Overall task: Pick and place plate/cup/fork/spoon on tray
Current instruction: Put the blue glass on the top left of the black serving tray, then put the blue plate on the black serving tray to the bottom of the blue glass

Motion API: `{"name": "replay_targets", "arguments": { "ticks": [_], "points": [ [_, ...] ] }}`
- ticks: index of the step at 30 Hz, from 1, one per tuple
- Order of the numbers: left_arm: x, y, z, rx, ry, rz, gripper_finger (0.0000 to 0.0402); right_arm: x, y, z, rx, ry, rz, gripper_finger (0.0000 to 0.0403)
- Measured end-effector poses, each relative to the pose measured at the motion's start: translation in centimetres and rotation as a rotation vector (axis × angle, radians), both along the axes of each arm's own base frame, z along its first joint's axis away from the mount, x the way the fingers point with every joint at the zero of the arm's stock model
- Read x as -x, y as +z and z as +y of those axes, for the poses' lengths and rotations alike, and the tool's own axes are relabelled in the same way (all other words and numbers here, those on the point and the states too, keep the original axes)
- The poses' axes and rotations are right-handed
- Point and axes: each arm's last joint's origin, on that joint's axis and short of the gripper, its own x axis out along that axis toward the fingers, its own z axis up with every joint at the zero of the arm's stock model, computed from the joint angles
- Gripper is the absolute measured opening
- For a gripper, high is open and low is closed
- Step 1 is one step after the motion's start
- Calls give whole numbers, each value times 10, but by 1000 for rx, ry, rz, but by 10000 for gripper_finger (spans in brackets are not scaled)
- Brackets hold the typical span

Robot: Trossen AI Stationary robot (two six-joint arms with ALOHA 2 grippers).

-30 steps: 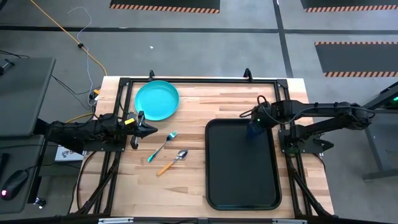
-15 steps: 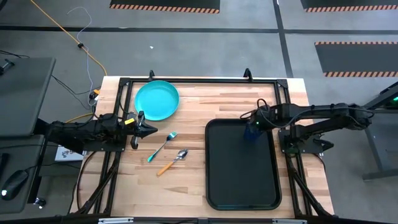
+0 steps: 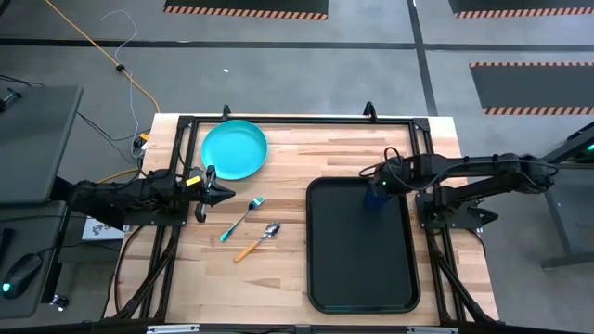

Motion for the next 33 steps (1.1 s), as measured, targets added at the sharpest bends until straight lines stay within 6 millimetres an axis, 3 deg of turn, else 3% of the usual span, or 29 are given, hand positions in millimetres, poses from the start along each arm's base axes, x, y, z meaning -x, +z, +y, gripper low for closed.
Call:
{"name": "replay_targets", "arguments": {
  "ticks": [7,12,18,33],
  "points": [
    [0,0,0,0,0,0,3,-1,32,-2,61,33,20,197],
    [0,0,0,0,0,0,3,1,64,-4,130,70,30,245],
    [0,0,0,0,0,0,3,-5,88,-4,177,154,-90,252],
    [0,0,0,0,0,0,3,-41,125,-6,350,416,-627,252]
  ]
}}
